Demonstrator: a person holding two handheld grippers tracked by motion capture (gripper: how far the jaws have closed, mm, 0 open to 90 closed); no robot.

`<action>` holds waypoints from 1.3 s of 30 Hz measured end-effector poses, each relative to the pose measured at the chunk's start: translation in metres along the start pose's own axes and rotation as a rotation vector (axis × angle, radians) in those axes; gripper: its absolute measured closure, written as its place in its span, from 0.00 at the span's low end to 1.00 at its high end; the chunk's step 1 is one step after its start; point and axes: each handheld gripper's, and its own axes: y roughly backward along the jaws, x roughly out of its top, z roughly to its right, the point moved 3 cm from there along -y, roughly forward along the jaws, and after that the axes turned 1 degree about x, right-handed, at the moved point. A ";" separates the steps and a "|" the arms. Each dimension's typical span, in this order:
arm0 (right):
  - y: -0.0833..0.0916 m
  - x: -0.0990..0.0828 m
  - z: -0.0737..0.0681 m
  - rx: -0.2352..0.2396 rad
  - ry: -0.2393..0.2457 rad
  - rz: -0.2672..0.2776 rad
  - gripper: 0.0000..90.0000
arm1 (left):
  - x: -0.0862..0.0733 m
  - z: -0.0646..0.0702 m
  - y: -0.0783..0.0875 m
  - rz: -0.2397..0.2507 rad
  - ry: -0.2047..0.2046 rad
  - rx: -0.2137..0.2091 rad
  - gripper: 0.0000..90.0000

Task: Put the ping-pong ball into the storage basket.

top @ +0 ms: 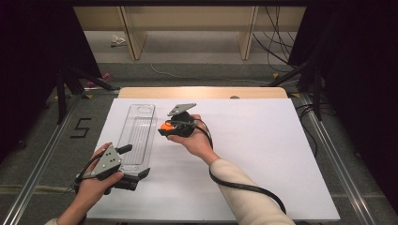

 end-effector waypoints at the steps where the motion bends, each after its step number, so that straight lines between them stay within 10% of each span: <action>1: -0.001 0.001 0.000 -0.001 -0.001 0.001 0.57 | 0.000 0.000 0.000 0.000 0.000 0.000 0.00; 39: -0.017 0.018 -0.004 0.001 0.012 -0.004 0.57 | 0.000 0.000 0.000 0.001 0.001 -0.001 0.00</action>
